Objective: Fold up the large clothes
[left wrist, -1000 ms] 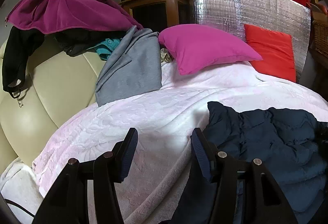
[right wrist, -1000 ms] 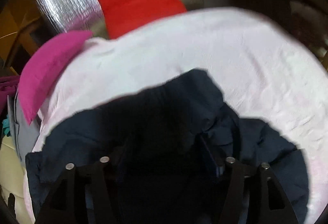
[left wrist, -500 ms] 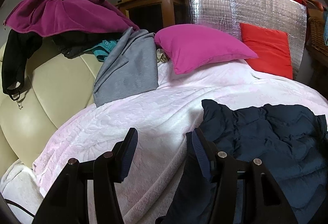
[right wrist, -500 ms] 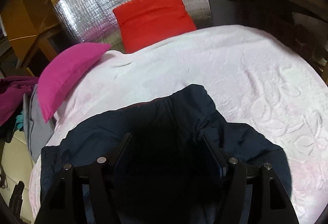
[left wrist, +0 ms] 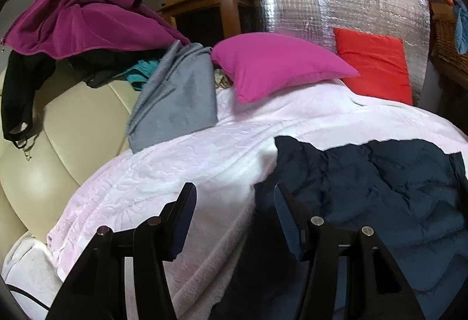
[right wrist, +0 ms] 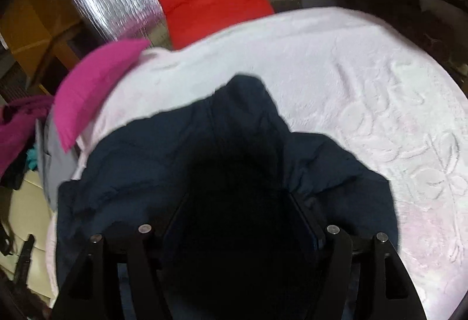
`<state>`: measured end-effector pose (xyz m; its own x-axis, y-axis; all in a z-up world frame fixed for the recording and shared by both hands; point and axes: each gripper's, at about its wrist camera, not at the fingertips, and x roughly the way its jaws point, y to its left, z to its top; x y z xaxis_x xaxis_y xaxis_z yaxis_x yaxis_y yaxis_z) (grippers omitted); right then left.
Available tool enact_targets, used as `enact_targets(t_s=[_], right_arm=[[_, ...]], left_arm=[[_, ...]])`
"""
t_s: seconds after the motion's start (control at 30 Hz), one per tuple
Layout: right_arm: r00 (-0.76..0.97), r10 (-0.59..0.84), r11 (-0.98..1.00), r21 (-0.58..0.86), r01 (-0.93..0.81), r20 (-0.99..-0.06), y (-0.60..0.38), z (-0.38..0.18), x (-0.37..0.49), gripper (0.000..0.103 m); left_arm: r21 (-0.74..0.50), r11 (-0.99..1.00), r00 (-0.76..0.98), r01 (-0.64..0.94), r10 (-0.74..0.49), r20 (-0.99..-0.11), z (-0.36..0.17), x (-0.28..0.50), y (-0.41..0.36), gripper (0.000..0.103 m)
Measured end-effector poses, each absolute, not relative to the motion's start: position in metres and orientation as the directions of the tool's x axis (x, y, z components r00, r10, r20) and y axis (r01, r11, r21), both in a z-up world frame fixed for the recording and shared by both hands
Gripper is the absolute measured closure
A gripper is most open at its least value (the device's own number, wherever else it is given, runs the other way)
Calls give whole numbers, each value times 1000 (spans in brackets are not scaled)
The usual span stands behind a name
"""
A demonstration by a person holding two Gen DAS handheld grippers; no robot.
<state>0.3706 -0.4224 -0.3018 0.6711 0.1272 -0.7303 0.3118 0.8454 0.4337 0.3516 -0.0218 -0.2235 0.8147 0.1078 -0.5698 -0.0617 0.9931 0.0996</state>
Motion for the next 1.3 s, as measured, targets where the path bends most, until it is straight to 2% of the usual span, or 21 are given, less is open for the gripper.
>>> enact_targets(t_s=[0.07,0.23,0.4,0.5,0.6,0.63,0.67,0.7,0.73,0.97,1.1,1.13,1.17,1.2,1.27,1.3], right_arm=[[686,151,833,466,299,-712,-429,-298,357,32],[700,244,798,549,248,-671,-445,-302,316,32],[598,295,803,532,268,-746,-444,-342,309,32],[611,322,789,562,250,-723,-450,-336,305,33],[676,315,754,609,249,-666,-467,-321,286,31],[690,297,746,611,263,-660,-473,-318,281,28],[703,285,737,617,274,-652,-481,-316,276,21],[715,277,722,630,286,-642,-491,-316,273,18],[720,275,708,641,297,-637,-498,-319,272,15],[681,402,607,735,302,-612,-507,-353,292,15],[638,403,669,687,283,-656,-476,-359,303,15],[635,384,695,662,280,-671,-468,-358,306,17],[633,351,730,625,277,-690,-461,-355,308,27],[640,314,767,585,264,-701,-452,-347,306,38],[671,279,797,555,237,-687,-443,-331,300,51],[687,251,819,527,225,-682,-440,-322,296,54]], left_arm=[[80,997,795,-19,63,-603,-227,352,-24,39],[-1,997,708,76,-55,-704,-244,354,-26,38],[32,991,581,130,-50,-813,-280,367,-43,37],[62,990,607,126,-27,-794,-274,363,-47,36],[38,992,654,123,-52,-755,-260,356,-37,36],[27,993,667,115,-57,-743,-256,355,-31,35],[16,995,675,103,-58,-735,-253,356,-25,34],[2,996,676,88,-59,-735,-253,358,-18,29],[-19,997,668,79,-67,-741,-254,361,-11,25],[-152,987,529,56,-158,-834,-284,385,1,25],[-191,979,512,78,-204,-834,-291,388,-7,25],[-198,977,519,75,-208,-829,-291,390,-7,26],[-209,975,525,77,-218,-822,-290,393,-7,30],[-226,970,529,86,-236,-815,-289,395,-7,38],[-219,972,531,87,-231,-815,-287,394,-10,39],[-199,976,534,88,-215,-818,-288,395,-12,39]])
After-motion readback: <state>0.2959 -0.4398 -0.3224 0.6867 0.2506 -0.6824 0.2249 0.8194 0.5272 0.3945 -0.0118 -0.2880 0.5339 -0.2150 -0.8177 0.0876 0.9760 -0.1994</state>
